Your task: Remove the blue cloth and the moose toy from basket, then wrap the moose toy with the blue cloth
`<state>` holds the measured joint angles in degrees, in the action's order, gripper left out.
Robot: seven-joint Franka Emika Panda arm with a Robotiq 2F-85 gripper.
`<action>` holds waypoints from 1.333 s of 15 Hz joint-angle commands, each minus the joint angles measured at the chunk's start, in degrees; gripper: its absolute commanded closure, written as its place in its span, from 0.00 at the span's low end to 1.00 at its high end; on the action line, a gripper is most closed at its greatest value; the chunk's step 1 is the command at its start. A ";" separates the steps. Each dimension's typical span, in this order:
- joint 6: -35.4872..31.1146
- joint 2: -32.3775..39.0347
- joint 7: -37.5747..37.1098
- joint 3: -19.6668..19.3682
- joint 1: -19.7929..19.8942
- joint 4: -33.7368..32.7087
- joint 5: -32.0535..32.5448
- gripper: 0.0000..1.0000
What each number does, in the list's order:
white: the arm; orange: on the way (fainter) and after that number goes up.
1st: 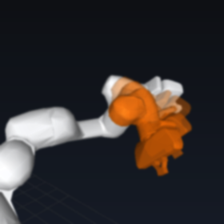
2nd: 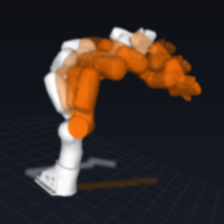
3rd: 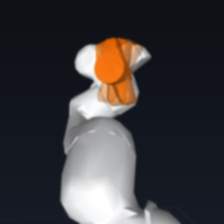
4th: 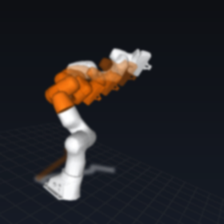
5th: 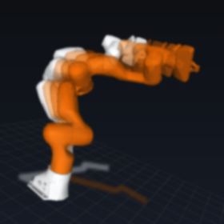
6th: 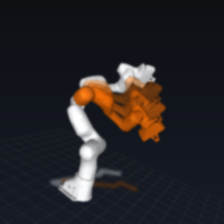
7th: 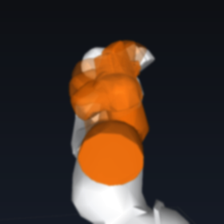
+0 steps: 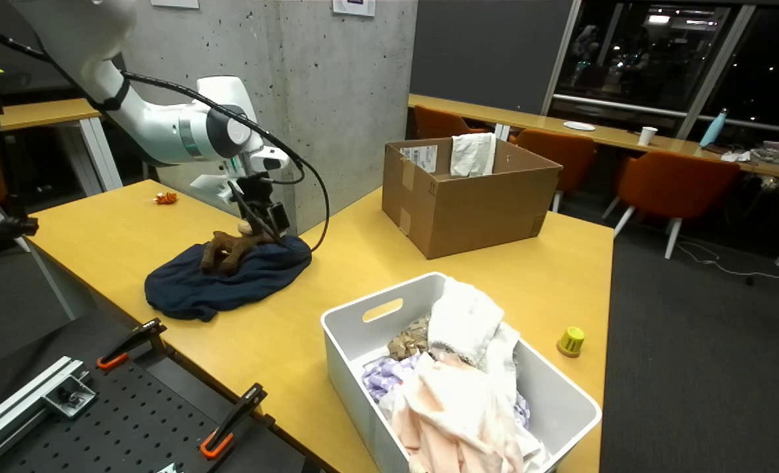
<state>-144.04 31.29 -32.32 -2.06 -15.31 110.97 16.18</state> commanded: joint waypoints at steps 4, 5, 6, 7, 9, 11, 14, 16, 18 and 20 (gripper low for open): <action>-8.39 8.28 -0.67 -3.14 -1.64 -7.48 -1.76 0.00; -8.18 10.17 -0.07 -2.89 -1.52 -9.60 -2.36 0.00; -8.27 11.56 -0.01 -2.96 -1.66 -11.16 -2.73 0.00; -8.20 13.48 0.31 -2.80 -1.62 -13.29 -3.38 0.00; -7.80 16.82 0.85 -2.65 -1.80 -17.31 -4.28 0.00; -7.14 20.05 1.25 -2.66 -2.08 -21.33 -5.18 0.00; -6.76 24.09 1.80 -2.84 -2.44 -26.31 -6.12 0.00; -7.08 26.47 2.19 -3.19 -3.02 -29.20 -6.20 0.28; -6.85 28.75 2.82 -2.97 -3.14 -32.04 -6.59 0.44; -6.86 30.77 3.34 -2.66 -3.10 -34.35 -7.10 0.58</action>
<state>-151.82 58.27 -31.36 -4.00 -17.49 82.11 11.75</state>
